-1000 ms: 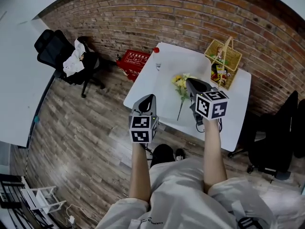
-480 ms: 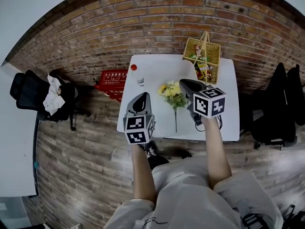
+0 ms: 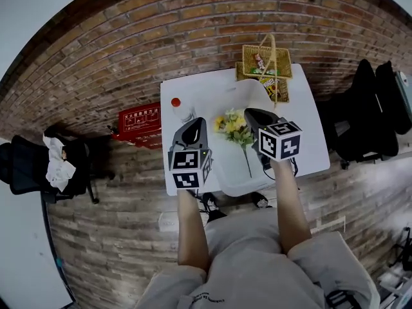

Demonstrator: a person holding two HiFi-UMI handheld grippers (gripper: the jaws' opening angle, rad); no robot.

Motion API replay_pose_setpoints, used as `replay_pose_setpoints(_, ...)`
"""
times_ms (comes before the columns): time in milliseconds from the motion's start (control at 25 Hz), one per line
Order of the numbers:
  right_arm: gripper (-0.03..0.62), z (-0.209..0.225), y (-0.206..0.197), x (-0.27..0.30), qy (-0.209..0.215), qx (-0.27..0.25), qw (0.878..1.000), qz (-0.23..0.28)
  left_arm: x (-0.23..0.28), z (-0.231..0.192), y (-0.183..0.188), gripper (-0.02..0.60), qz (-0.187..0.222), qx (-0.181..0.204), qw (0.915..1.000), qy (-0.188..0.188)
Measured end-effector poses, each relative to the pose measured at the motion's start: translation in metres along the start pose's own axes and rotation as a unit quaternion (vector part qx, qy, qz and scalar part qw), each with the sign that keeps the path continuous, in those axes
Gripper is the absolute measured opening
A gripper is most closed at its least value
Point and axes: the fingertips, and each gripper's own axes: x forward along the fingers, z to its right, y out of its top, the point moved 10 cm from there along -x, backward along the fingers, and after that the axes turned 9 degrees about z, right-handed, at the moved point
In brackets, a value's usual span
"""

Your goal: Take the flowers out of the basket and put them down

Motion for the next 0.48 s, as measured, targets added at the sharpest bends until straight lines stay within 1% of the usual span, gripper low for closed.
replay_pose_setpoints(40,0.018,0.0,-0.006,0.001,-0.016,-0.012,1.0,-0.005,0.003,-0.004,-0.002,0.025,0.0,-0.004,0.9999,-0.01)
replay_pose_setpoints(120,0.02,0.0,-0.022,0.007,-0.042,-0.053,0.997,-0.023,0.01,-0.015,-0.009,0.025,0.001,-0.022,0.9995,-0.024)
replay_pose_setpoints(200,0.02,0.001,-0.042,0.011,-0.063,-0.098,0.992,-0.049,0.016,-0.025,-0.017,0.025,-0.001,-0.038,0.9987,-0.033)
replay_pose_setpoints(280,0.02,0.002,-0.058,0.01,-0.078,-0.121,0.987,-0.074,0.019,-0.029,-0.021,0.025,-0.003,-0.044,0.998,-0.045)
replay_pose_setpoints(360,0.02,-0.001,-0.066,0.006,-0.087,-0.113,0.986,-0.092,0.018,-0.029,-0.019,0.025,-0.004,-0.047,0.997,-0.061)
replay_pose_setpoints(480,0.028,-0.007,-0.079,0.003,-0.1,-0.083,0.985,-0.113,0.017,-0.032,-0.019,0.025,-0.006,-0.05,0.9951,-0.085)
